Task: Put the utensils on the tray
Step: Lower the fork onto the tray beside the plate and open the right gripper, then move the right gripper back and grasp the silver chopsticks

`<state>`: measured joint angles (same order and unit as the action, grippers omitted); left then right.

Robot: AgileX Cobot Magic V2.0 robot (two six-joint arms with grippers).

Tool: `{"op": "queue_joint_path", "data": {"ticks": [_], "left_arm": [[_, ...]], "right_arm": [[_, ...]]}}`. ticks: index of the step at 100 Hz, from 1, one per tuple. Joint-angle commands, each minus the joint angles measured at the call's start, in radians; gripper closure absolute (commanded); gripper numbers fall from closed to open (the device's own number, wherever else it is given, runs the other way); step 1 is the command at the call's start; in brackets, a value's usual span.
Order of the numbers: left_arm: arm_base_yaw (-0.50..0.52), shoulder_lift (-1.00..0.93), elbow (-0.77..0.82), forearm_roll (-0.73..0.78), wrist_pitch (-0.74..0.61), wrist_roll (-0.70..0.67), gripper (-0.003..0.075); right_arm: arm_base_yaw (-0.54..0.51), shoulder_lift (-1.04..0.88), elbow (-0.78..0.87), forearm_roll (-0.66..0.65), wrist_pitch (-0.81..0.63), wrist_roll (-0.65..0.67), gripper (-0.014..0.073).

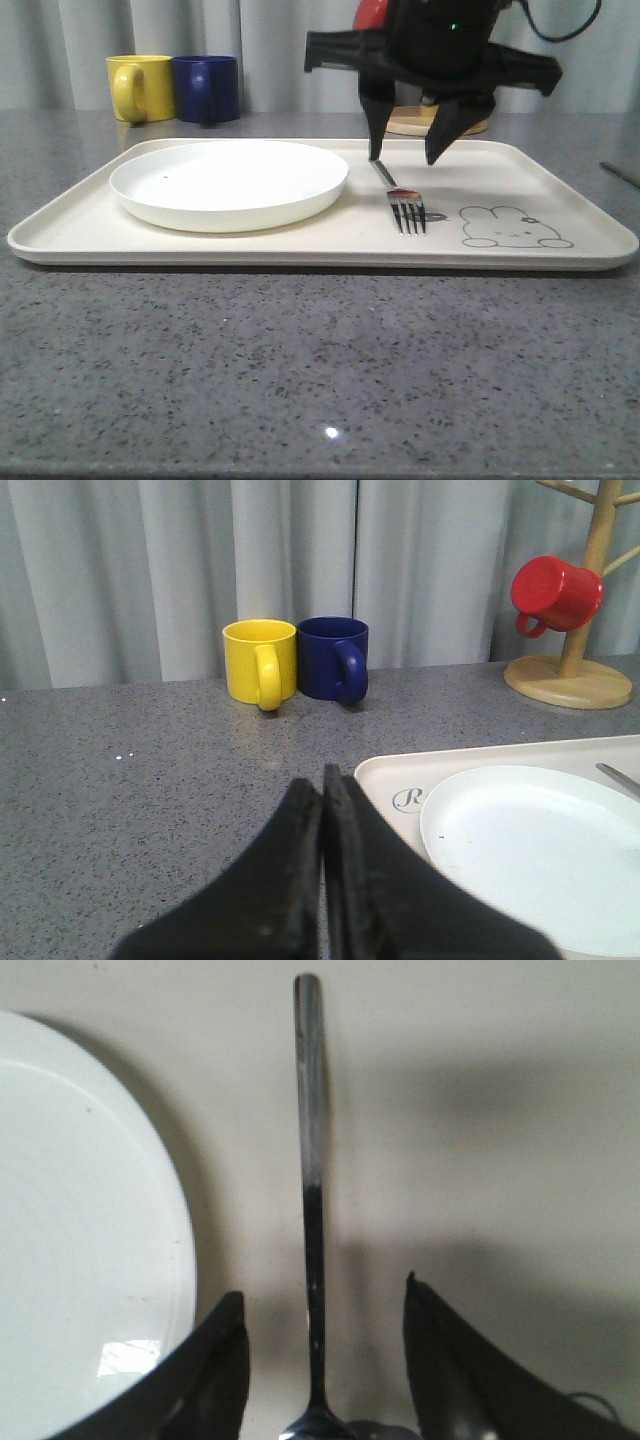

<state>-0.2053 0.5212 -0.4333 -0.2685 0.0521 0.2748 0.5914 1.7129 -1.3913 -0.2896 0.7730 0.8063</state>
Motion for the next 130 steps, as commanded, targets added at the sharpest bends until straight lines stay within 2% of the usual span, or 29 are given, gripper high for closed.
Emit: {"op": "queue_joint_path", "data": {"ticks": [1, 39, 57, 74, 100, 130], "left_arm": [[-0.003, 0.005, -0.025, -0.004, -0.081, -0.005, 0.0738], [-0.003, 0.005, -0.025, -0.004, -0.081, -0.005, 0.0738], [-0.003, 0.005, -0.025, -0.004, -0.081, -0.005, 0.0738], [-0.003, 0.005, -0.025, -0.004, -0.081, -0.005, 0.0738], [-0.003, 0.005, -0.025, -0.004, -0.081, -0.005, 0.0738], [-0.003, 0.005, -0.025, -0.004, -0.081, -0.005, 0.0738]], "right_arm": [[-0.027, -0.112, -0.036, -0.045, -0.017, -0.051, 0.0218], [-0.312, -0.224, -0.016, -0.005, 0.154, -0.332, 0.0218], [-0.443, -0.224, 0.061, 0.087, 0.121, -0.423, 0.0218], [-0.533, -0.224, 0.140, 0.118, 0.067, -0.474, 0.0219], [-0.580, -0.219, 0.188, 0.199, -0.007, -0.592, 0.0220], [-0.580, -0.139, 0.188, 0.201, -0.039, -0.599, 0.0220]]}}
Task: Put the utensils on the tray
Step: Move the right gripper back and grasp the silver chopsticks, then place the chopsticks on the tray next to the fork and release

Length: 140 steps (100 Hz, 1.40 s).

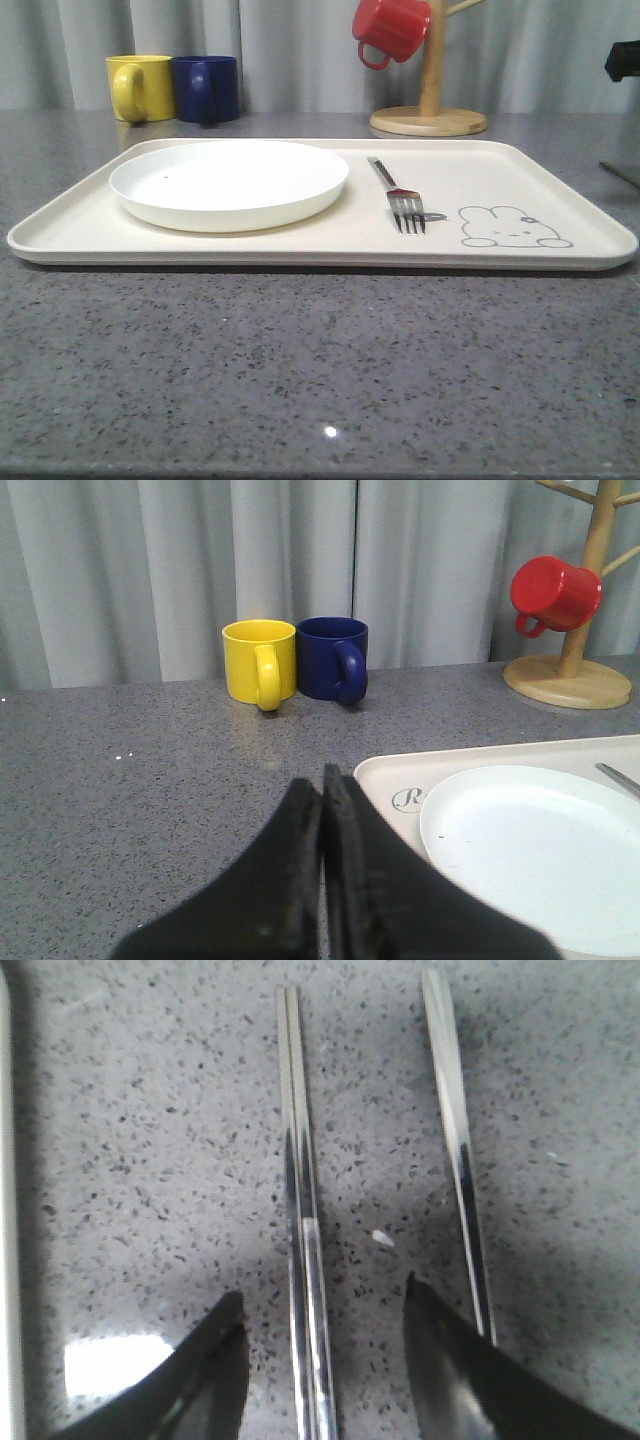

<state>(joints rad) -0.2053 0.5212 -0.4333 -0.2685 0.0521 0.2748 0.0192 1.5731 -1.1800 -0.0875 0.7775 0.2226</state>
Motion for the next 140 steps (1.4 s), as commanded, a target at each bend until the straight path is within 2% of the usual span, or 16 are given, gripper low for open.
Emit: {"op": "queue_joint_path", "data": {"ticks": [1, 20, 27, 34, 49, 58, 76, 90, 119, 140], "left_arm": [[-0.003, 0.005, -0.025, -0.004, -0.081, -0.005, 0.0738], [-0.003, 0.005, -0.025, -0.004, -0.081, -0.005, 0.0738], [-0.003, 0.005, -0.025, -0.004, -0.081, -0.005, 0.0738], [-0.003, 0.005, -0.025, -0.004, -0.081, -0.005, 0.0738], [-0.003, 0.005, -0.025, -0.004, -0.081, -0.005, 0.0738], [-0.003, 0.005, -0.025, -0.004, -0.081, -0.005, 0.0738], [-0.003, 0.005, -0.025, -0.004, -0.081, -0.005, 0.0738], [-0.003, 0.005, -0.025, -0.004, -0.081, -0.005, 0.0738], [-0.003, 0.005, -0.025, -0.004, -0.081, -0.005, 0.0738], [-0.003, 0.005, -0.025, -0.004, -0.081, -0.005, 0.0738]], "right_arm": [[-0.008, 0.003, -0.023, -0.001, -0.045, -0.016, 0.0220], [-0.008, 0.060, -0.023, 0.008, -0.046, -0.016, 0.0223], [-0.008, 0.068, -0.023, 0.011, -0.046, -0.016, 0.0253], [-0.008, 0.068, -0.023, 0.012, -0.045, -0.016, 0.0330], [-0.008, 0.067, -0.023, 0.017, -0.039, -0.016, 0.0582], [-0.008, 0.063, -0.031, 0.024, -0.028, -0.016, 0.0661], [0.010, 0.008, -0.087, 0.057, 0.048, -0.015, 0.0660], [0.068, -0.065, -0.132, 0.087, 0.068, 0.008, 0.0660], [0.239, -0.084, -0.158, 0.087, 0.056, 0.131, 0.0650], [0.333, -0.036, -0.158, 0.087, -0.020, 0.207, 0.0650]]}}
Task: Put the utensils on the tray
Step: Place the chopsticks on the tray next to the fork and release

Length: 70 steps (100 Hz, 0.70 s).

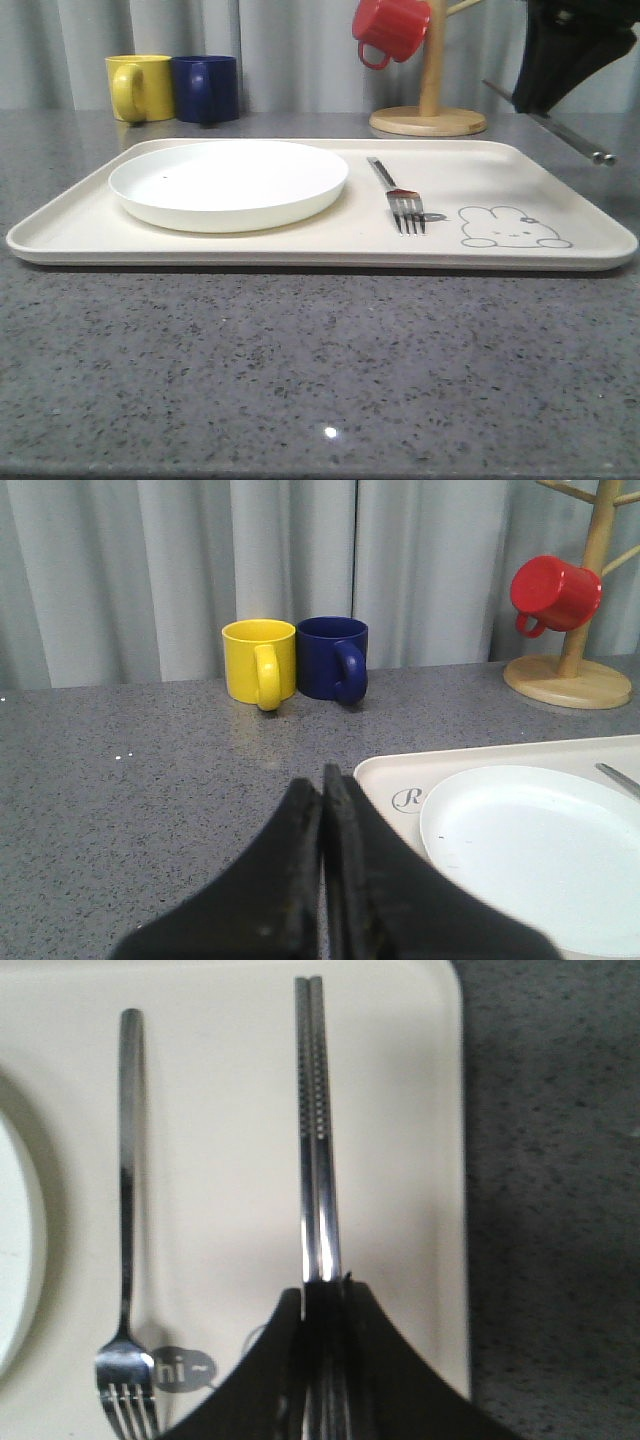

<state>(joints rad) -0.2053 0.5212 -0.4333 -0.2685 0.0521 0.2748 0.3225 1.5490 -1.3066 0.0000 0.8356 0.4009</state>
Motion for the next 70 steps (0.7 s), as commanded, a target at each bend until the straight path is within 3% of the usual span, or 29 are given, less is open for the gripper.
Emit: {"op": "queue_joint_path", "data": {"ticks": [1, 24, 62, 70], "left_arm": [[-0.003, 0.005, -0.025, -0.004, -0.081, -0.005, 0.0738], [-0.003, 0.005, -0.025, -0.004, -0.081, -0.005, 0.0738], [-0.003, 0.005, -0.025, -0.004, -0.081, -0.005, 0.0738], [-0.003, 0.005, -0.025, -0.004, -0.081, -0.005, 0.0738]], "right_arm": [[0.032, -0.010, -0.031, 0.000, -0.082, 0.032, 0.0650], [0.068, 0.063, -0.031, 0.000, -0.170, 0.082, 0.0650], [0.069, 0.138, -0.031, 0.017, -0.169, 0.082, 0.0647], [0.069, 0.144, -0.031, 0.021, -0.166, 0.082, 0.0607]]}}
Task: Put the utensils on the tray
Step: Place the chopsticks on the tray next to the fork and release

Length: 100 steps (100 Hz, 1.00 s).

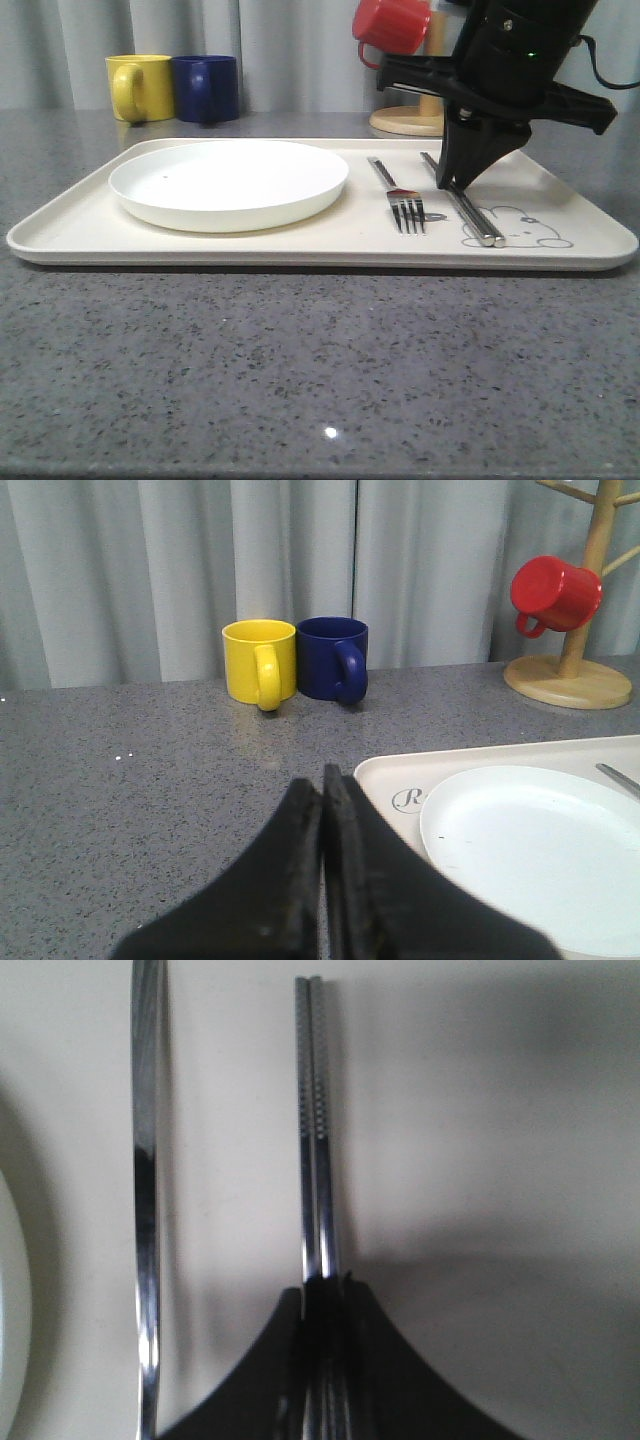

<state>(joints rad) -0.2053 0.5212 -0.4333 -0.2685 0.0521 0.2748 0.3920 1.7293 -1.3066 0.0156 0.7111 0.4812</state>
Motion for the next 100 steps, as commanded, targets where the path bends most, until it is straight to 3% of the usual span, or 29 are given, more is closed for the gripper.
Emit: {"op": "queue_joint_path", "data": {"ticks": [1, 25, 34, 65, 100], "left_arm": [[-0.003, 0.005, -0.025, -0.004, -0.081, -0.005, 0.0738], [-0.003, 0.005, -0.025, -0.004, -0.081, -0.005, 0.0738], [-0.003, 0.005, -0.025, -0.004, -0.081, -0.005, 0.0738], [-0.003, 0.005, -0.025, -0.004, -0.081, -0.005, 0.0738], [-0.003, 0.005, -0.025, -0.004, -0.081, -0.005, 0.0738]], "right_arm": [[0.000, -0.036, -0.031, 0.006, -0.040, 0.002, 0.0601], [0.000, -0.036, -0.031, 0.006, -0.027, 0.002, 0.0308], [0.000, -0.044, -0.031, 0.006, -0.028, 0.002, 0.0248], [-0.032, -0.152, -0.033, -0.030, -0.005, -0.026, 0.0241], [-0.312, -0.248, -0.033, -0.030, 0.156, -0.261, 0.0241]]}}
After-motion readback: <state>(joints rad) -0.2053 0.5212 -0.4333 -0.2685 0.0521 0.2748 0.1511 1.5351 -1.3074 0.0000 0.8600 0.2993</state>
